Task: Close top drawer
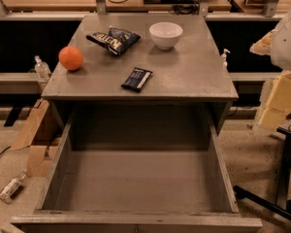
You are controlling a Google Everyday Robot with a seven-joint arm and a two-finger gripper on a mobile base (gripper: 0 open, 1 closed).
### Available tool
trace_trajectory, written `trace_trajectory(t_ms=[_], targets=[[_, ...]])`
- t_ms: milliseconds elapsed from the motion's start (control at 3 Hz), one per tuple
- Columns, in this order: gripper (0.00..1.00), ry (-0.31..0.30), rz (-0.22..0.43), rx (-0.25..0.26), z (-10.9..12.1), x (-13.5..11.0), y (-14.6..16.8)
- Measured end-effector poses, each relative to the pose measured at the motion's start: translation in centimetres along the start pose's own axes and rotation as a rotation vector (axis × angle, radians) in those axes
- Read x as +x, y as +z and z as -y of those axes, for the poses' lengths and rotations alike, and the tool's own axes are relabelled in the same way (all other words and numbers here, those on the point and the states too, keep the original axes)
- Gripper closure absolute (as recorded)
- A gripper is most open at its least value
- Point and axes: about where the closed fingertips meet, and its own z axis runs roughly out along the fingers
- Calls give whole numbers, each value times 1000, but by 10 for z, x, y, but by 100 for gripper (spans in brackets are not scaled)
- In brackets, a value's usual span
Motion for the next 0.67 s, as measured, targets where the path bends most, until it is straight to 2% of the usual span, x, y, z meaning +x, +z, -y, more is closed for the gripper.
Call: trace_trajectory(t_ms=[333, 667], targets=[[0, 0, 0, 0, 0, 0, 0], [0, 22, 34, 2, -10, 4, 16]])
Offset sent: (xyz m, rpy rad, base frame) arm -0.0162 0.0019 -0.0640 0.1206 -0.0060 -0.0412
